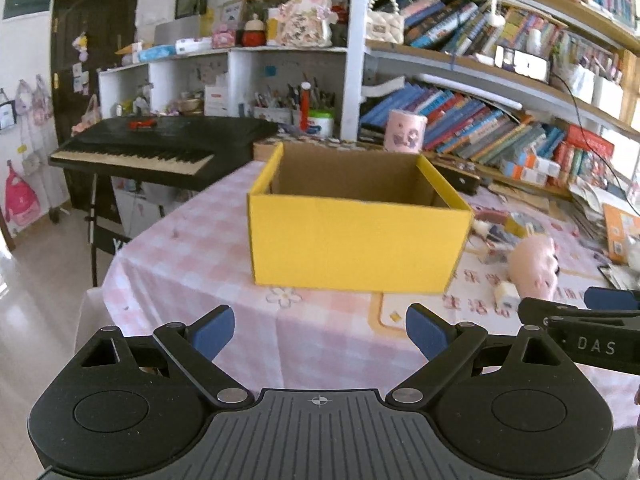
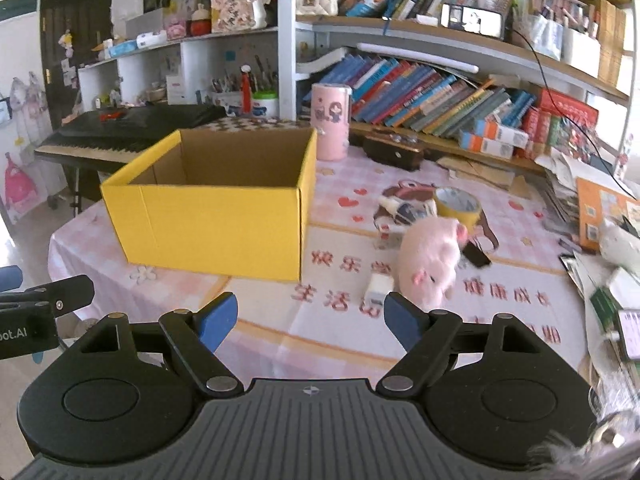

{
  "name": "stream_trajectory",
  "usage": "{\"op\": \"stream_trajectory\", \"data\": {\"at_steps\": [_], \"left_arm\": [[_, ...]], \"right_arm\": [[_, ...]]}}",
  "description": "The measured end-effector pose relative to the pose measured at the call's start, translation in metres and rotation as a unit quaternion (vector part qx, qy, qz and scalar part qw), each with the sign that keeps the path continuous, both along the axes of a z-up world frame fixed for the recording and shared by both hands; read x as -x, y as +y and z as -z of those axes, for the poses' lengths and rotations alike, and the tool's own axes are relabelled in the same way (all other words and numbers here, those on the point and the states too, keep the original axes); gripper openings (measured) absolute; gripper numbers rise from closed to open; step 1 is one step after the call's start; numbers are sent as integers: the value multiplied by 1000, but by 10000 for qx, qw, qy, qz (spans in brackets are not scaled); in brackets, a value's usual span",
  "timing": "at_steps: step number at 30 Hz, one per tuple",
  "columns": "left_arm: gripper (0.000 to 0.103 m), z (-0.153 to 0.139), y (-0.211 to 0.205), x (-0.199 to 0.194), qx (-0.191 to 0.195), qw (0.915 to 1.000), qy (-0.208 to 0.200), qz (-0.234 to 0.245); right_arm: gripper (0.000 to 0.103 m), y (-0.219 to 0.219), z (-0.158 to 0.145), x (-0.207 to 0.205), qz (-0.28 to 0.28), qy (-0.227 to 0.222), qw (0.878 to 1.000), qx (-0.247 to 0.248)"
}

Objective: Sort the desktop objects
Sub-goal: 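Withdraw both tools from the box back toward the pink plush pig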

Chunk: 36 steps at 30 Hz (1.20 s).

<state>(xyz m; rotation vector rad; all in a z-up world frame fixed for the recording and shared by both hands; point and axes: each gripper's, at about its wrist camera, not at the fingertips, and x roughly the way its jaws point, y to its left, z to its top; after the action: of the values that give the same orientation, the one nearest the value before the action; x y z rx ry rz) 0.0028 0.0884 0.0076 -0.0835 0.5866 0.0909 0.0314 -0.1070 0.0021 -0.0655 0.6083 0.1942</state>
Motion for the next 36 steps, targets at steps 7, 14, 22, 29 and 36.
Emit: {"op": "stream_trajectory", "data": {"at_steps": [7,14,22,29,36], "left_arm": [[95,9,-14,13,20,9993,138,357],[95,11,-28,15,85,9973,175,714],[95,11,-45,8,138,9946,184,1012],[95,13,-62,-4,142,9930,233,1150],[95,12,-84,-23,93,9921,285,1221]], "right_arm": [[79,-12,9,21,330,160,9993,36],[80,-25,10,34,647,237,9976,85],[81,-42,9,36,933,286,9952,119],[82,-57,11,28,1029,336,9940,131],[82,-82,11,6,1094,358,9933,77]]}}
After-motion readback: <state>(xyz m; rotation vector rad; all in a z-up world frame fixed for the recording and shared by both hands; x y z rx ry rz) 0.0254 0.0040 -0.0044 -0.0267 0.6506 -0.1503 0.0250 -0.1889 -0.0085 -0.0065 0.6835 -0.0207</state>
